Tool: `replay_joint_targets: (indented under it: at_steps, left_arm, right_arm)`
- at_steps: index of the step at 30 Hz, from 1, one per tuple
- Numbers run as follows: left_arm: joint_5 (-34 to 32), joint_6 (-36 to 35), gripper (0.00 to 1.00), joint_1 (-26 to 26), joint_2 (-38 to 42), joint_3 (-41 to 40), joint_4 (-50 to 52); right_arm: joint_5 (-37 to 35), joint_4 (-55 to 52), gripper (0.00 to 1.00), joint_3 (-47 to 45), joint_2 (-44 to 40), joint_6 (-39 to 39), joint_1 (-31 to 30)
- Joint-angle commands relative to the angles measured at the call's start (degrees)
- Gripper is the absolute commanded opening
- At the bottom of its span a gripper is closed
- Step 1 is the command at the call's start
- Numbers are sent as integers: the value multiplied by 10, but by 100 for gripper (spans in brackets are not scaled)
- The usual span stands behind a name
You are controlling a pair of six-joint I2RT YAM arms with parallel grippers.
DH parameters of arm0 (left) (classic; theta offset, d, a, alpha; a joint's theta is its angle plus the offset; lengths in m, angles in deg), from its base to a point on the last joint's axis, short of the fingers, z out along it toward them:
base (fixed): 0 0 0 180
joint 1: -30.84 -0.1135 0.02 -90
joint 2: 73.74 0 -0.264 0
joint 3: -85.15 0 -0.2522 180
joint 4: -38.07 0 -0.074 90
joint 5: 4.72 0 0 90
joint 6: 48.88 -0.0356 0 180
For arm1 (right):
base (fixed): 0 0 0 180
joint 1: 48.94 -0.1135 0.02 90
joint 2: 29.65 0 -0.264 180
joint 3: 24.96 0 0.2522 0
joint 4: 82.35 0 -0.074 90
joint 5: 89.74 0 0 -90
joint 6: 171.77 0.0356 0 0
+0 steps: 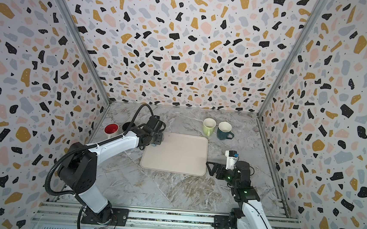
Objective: Turn the mug right side up
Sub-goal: Pick up the mug from the tray.
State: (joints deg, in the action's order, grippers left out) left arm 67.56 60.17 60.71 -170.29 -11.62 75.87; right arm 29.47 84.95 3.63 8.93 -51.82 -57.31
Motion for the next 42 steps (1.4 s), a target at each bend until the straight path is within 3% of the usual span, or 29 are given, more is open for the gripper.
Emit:
replay_joint_targets:
  at_steps: [1, 26, 30, 38, 42]
  left_arm:
    - [11, -2, 48, -9, -5, 8, 1]
    - [40, -4, 21, -32, -78, 44, -1]
    - [41, -6, 0, -32, -82, 47, 5]
    - [41, -8, 0, -32, -76, 41, 8]
    - [77, -5, 0, -32, -57, 30, -12]
  right_arm:
    - [7, -5, 100, 2, -7, -8, 2]
    - [6, -7, 100, 1, -5, -3, 2]
    - [8, -4, 100, 0, -3, -1, 2]
    - [10, 0, 100, -4, 0, 3, 2]
    - [14, 3, 100, -7, 0, 5, 2]
